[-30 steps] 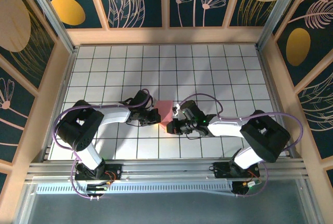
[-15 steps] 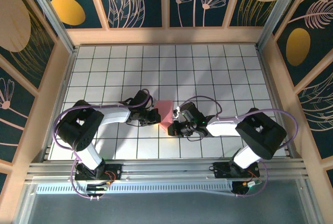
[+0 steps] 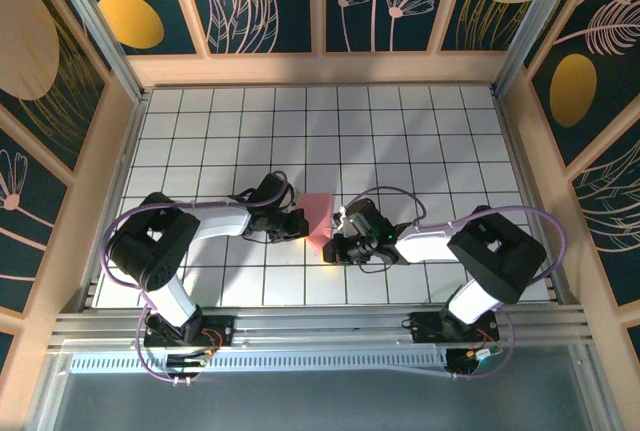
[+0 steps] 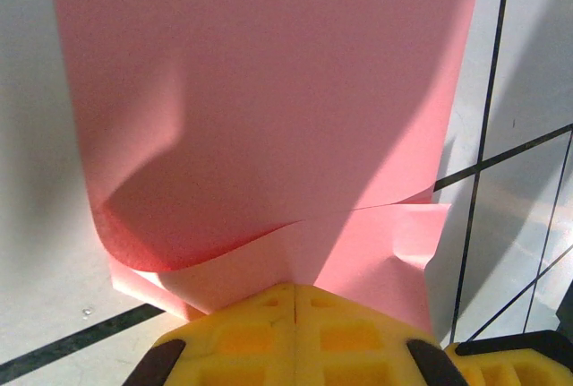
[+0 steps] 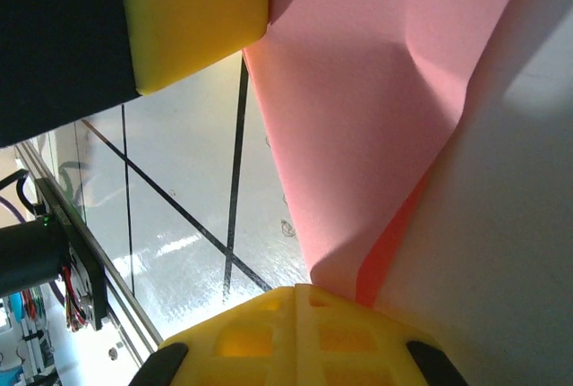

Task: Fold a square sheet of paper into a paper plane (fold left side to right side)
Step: Third fold the triangle at the center of the table.

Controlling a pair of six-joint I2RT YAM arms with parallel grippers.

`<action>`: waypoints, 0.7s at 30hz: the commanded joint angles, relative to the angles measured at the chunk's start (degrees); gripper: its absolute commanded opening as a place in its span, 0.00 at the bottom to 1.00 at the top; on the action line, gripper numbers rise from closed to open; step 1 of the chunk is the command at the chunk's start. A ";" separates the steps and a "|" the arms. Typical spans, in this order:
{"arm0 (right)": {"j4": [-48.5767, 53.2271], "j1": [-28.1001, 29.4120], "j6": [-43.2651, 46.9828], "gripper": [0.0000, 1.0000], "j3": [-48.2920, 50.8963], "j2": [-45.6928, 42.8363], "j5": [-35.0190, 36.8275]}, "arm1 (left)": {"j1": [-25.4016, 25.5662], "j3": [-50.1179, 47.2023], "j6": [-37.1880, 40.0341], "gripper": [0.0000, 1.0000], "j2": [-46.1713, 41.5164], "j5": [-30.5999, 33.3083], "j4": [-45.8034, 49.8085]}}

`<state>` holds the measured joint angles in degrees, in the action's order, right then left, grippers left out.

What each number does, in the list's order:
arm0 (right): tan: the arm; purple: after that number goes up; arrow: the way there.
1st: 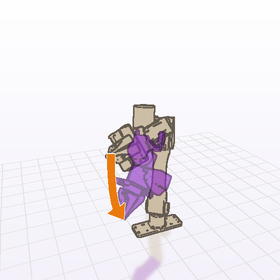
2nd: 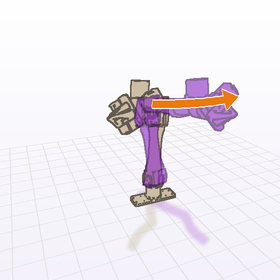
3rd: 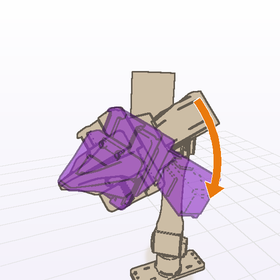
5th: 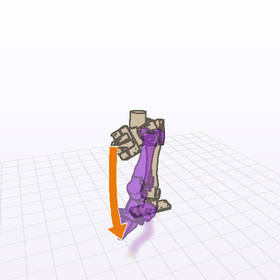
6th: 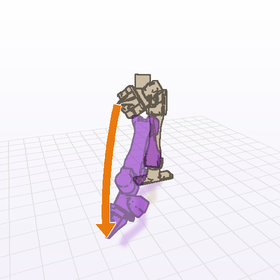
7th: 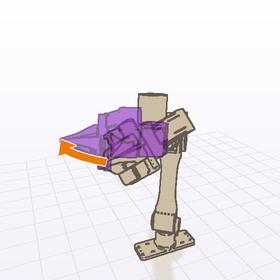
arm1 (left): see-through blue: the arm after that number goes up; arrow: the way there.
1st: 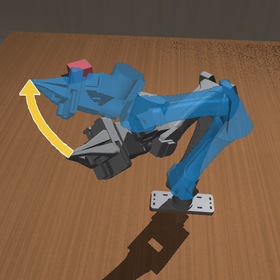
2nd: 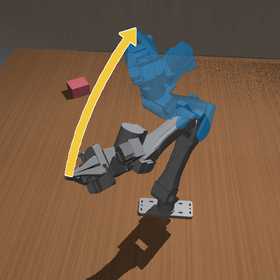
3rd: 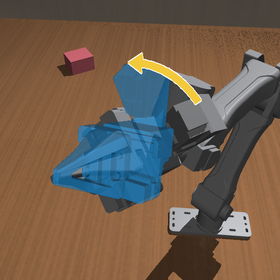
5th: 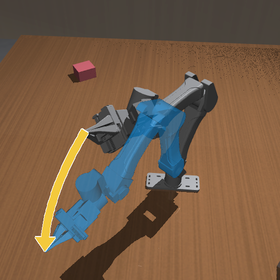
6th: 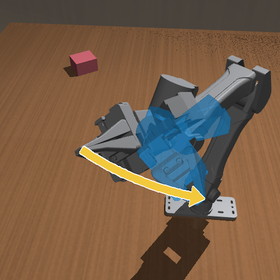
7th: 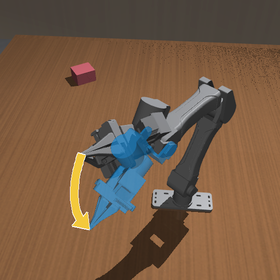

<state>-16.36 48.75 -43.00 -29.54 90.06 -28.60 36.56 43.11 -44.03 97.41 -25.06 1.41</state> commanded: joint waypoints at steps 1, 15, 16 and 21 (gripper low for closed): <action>-0.87 0.29 -1.01 0.00 0.54 0.89 -0.14 | 0.29 -0.83 -0.27 0.00 2.26 2.38 2.15; 0.32 -0.01 -1.69 0.00 0.04 2.23 -0.40 | 0.33 -0.38 -0.17 0.00 2.40 2.21 2.37; 0.49 0.01 -1.82 0.00 0.10 2.32 -0.32 | 0.33 -0.30 -0.14 0.00 2.42 2.21 2.37; 2.11 -0.38 -2.52 0.00 0.04 2.86 -0.14 | 0.29 0.10 -0.18 0.00 2.02 2.08 2.37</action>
<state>-16.64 48.69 -44.31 -29.56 91.57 -28.62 36.56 43.18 -44.03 97.41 -25.08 1.45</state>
